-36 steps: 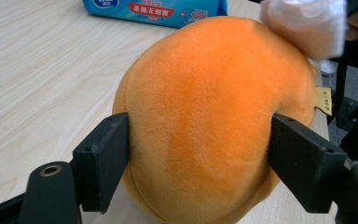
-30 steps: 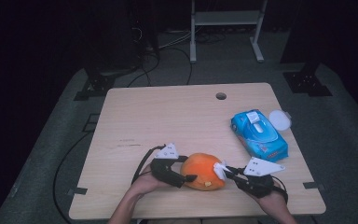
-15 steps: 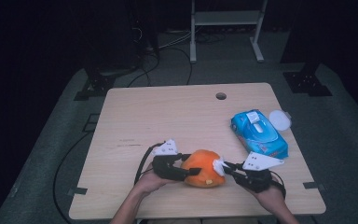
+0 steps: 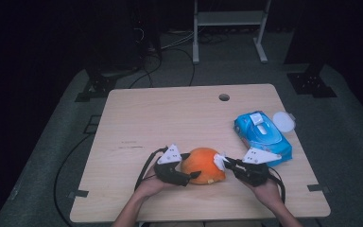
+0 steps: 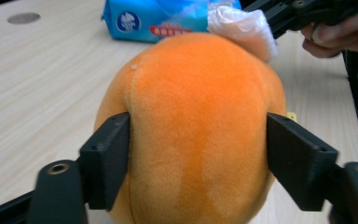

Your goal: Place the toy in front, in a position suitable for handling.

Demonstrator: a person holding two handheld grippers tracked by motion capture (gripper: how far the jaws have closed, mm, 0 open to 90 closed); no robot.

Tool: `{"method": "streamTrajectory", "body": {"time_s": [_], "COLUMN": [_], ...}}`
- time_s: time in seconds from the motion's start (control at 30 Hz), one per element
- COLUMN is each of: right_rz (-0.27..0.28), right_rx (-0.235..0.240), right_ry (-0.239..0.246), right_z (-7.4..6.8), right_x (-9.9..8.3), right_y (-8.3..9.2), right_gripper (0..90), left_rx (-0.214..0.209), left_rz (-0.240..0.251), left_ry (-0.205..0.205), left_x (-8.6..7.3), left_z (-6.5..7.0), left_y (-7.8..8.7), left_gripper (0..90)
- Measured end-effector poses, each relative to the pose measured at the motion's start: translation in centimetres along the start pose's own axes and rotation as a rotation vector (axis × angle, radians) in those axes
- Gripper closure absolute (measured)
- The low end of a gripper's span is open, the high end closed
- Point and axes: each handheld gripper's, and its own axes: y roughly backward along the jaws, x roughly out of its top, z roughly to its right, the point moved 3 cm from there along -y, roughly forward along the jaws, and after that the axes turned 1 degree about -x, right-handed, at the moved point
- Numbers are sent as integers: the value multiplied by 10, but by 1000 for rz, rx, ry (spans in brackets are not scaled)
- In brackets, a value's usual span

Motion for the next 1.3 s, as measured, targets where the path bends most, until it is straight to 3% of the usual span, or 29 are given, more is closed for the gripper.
{"method": "streamTrajectory", "body": {"time_s": [0.07, 0.1, 0.13, 0.2, 0.4, 0.5, 0.6, 0.67, 0.97, 1.1, 1.3], "right_rz": [-22, -26, -28, -28, 8, 54, 68, 59, 12, 10, 34], "right_rx": [6, 9, 8, 7, 19, 53, 61, 52, -15, -16, 23], "right_ry": [-8, -9, -2, -1, 5, 14, 53, 68, 26, 33, 79], "right_z": [0, 0, 0, 0, -10, -17, -26, -26, -2, -6, -24], "right_x": [-8, -10, -9, -7, 7, 20, 29, 28, 6, 7, 22], "right_y": [1, 1, 2, 3, 0, 0, -3, -5, 5, 9, 5], "right_gripper": [817, 817, 817, 817, 817, 817, 818, 818, 818, 818, 818], "left_rx": [-42, -42, -19, -18, -7, -12, -1, -3, -12, 2, 24], "left_rz": [46, 62, 43, 5, -18, -25, -42, -41, -16, -25, -40], "left_ry": [76, 107, 113, 109, 44, -41, -82, -73, -52, -71, -102], "left_x": [3, 4, 4, 0, -1, 1, 3, 2, 3, 8, 13], "left_z": [-4, -8, -10, -9, -3, 7, 13, 12, 10, 14, 20], "left_y": [5, 7, 7, 2, -1, -6, -8, -6, -6, -9, -13], "left_gripper": [195, 183, 181, 192, 253, 266, 270, 270, 249, 247, 251]}}
